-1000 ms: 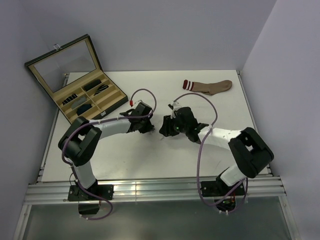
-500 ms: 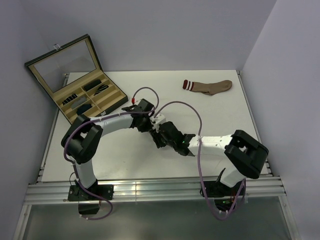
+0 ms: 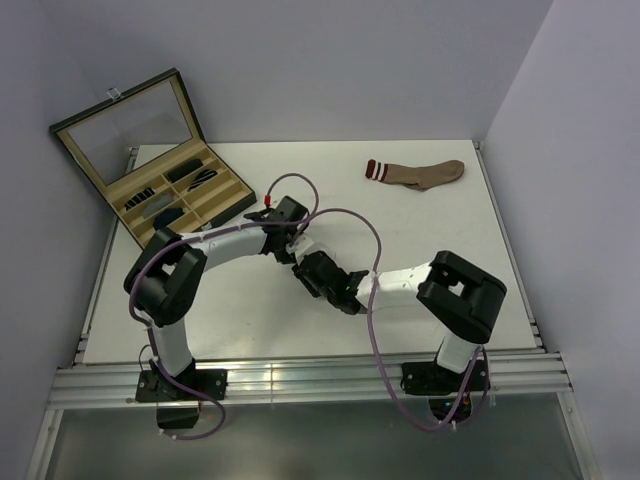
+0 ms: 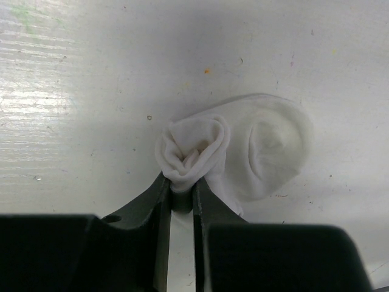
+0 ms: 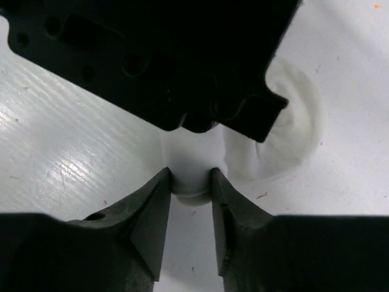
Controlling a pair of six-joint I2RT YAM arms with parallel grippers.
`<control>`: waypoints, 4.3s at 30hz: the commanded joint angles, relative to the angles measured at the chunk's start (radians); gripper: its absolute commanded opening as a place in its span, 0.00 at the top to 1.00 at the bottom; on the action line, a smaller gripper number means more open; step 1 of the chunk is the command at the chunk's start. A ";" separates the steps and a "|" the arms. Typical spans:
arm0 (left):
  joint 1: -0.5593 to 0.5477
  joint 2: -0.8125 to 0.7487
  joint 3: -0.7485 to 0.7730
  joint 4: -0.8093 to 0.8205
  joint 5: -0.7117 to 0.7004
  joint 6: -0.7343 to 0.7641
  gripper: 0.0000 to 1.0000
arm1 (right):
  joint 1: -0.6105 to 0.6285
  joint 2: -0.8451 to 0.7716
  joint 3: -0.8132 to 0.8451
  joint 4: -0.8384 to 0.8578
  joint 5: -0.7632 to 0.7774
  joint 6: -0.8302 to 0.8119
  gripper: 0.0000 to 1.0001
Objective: Roll the socks
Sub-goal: Roll the sock at the center of the board.
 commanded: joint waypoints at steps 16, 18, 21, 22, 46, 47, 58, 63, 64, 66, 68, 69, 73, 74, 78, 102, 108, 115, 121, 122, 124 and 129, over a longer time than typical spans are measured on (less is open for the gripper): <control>0.006 -0.091 -0.066 0.053 0.030 0.037 0.20 | -0.135 -0.053 -0.011 -0.093 -0.383 0.118 1.00; 0.010 -0.117 -0.075 0.067 0.028 0.022 0.18 | -0.180 -0.064 -0.019 -0.105 -0.479 0.135 1.00; 0.021 -0.165 -0.115 0.111 0.033 -0.010 0.16 | -0.240 -0.063 -0.027 -0.115 -0.567 0.159 1.00; 0.033 -0.176 -0.137 0.122 0.037 -0.018 0.16 | -0.255 -0.058 -0.028 -0.113 -0.620 0.169 1.00; 0.086 -0.294 -0.415 0.486 0.172 -0.083 0.14 | -0.588 0.253 0.071 0.079 -1.248 0.528 1.00; 0.084 -0.271 -0.409 0.487 0.171 -0.084 0.15 | -0.590 0.260 0.076 0.065 -1.248 0.526 1.00; 0.070 -0.147 -0.331 0.446 0.122 -0.093 0.20 | -0.607 0.318 0.122 0.033 -1.265 0.538 1.00; 0.070 -0.084 -0.294 0.369 0.103 -0.093 0.28 | -0.611 0.319 0.123 0.039 -1.273 0.552 1.00; 0.070 -0.076 -0.290 0.363 0.103 -0.089 0.34 | -0.611 0.318 0.123 0.036 -1.270 0.551 1.00; 0.072 -0.053 -0.276 0.351 0.103 -0.083 0.42 | -0.614 0.316 0.123 0.029 -1.268 0.546 1.00; 0.070 -0.035 -0.262 0.329 0.103 -0.075 0.58 | -0.614 0.310 0.123 0.017 -1.259 0.536 1.00; 0.070 -0.030 -0.256 0.319 0.103 -0.070 0.62 | -0.614 0.304 0.119 0.013 -1.247 0.528 1.00; 0.070 -0.015 -0.224 0.274 0.103 -0.050 0.86 | -0.610 0.232 0.076 0.039 -1.187 0.500 0.97; 0.070 -0.009 -0.202 0.244 0.103 -0.043 0.89 | -0.610 0.186 0.065 0.037 -1.167 0.474 0.94; 0.070 0.019 -0.133 0.142 0.103 0.000 1.00 | -0.587 0.047 0.001 0.013 -1.026 0.391 0.75; 0.070 0.137 0.085 -0.146 0.106 0.126 1.00 | -0.027 -0.072 0.045 0.025 -0.072 -0.058 0.44; 0.072 0.156 0.089 -0.142 0.135 0.137 1.00 | -0.001 0.031 0.091 0.010 -0.026 -0.110 0.48; 0.072 0.127 0.068 -0.090 0.191 0.151 0.85 | -0.011 0.051 0.108 -0.056 -0.085 -0.098 0.85; 0.078 0.082 0.051 -0.059 0.183 0.155 0.64 | -0.091 0.037 0.110 -0.116 -0.280 -0.051 1.00; 0.079 0.076 0.049 -0.056 0.181 0.155 0.60 | -0.103 0.034 0.110 -0.124 -0.306 -0.051 1.00; 0.082 0.059 0.042 -0.047 0.177 0.152 0.49 | -0.142 0.030 0.110 -0.141 -0.382 -0.003 1.00; 0.087 0.025 0.037 -0.027 0.155 0.141 0.24 | -0.224 0.007 0.096 -0.148 -0.539 0.055 1.00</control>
